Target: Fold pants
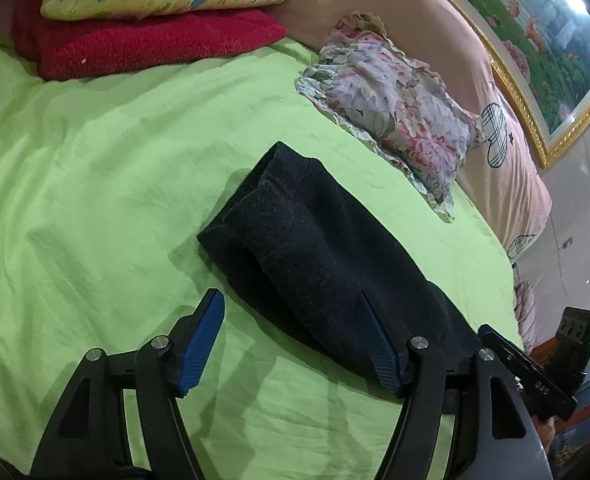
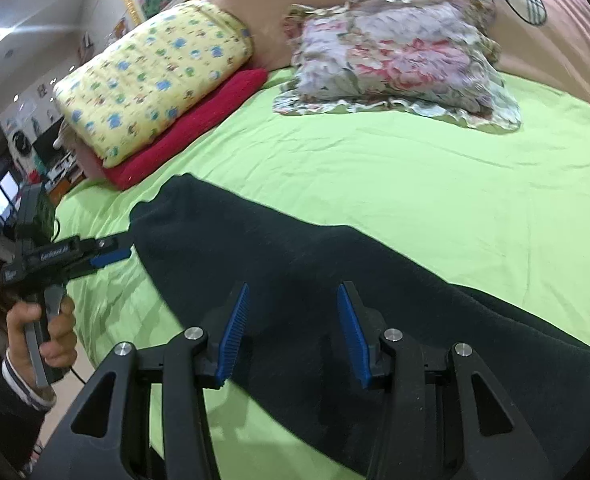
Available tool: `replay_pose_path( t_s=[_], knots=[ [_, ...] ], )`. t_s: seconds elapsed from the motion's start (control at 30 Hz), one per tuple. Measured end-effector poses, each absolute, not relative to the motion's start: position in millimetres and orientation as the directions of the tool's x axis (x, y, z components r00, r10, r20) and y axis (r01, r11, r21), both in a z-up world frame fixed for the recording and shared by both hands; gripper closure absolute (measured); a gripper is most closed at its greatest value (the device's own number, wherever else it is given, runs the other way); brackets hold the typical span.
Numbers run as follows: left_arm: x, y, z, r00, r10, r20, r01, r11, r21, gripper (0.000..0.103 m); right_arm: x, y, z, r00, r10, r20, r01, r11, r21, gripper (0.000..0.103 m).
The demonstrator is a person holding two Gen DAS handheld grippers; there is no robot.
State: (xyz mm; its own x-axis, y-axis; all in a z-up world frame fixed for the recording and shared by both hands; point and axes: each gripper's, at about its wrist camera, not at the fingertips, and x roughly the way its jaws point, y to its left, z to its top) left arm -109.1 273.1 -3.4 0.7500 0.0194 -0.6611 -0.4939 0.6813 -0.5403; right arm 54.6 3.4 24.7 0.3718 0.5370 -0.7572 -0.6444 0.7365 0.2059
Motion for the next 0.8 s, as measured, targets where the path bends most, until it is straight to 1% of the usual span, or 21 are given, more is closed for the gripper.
replay_pose_path(
  t_s=[0.13,0.27,0.5,0.6,0.7,0.8],
  knots=[
    [-103,275,-6,0.756,-0.014,-0.655,-0.486,0.658,-0.575,0.033,69,3,24,0.383,0.529,-0.758,-0.623,0.753,0.211,0.056],
    [-95,277,-9,0.740,-0.014,-0.673,-0.504,0.650,-0.568,0.032,89,6,22,0.381,0.522,-0.763,-0.599,0.768,0.226,0.056],
    [-84,284,-19,0.721,-0.054,-0.690,-0.521,0.616,-0.592,0.032,129,27,10,0.341,0.505,-0.793,-0.597,0.768,0.232,0.055],
    [-82,287,-21,0.722,-0.055,-0.690,-0.525,0.606,-0.598,0.032,146,38,-3,0.299,0.486,-0.821,-0.604,0.763,0.231,0.055],
    [-77,291,-24,0.721,-0.055,-0.690,-0.529,0.600,-0.601,0.032,158,48,-18,0.269,0.436,-0.859,-0.607,0.769,0.200,0.055],
    [-73,295,-27,0.726,-0.046,-0.686,-0.533,0.592,-0.604,0.032,164,53,-35,0.204,0.407,-0.890,-0.603,0.769,0.213,0.055]
  ],
)
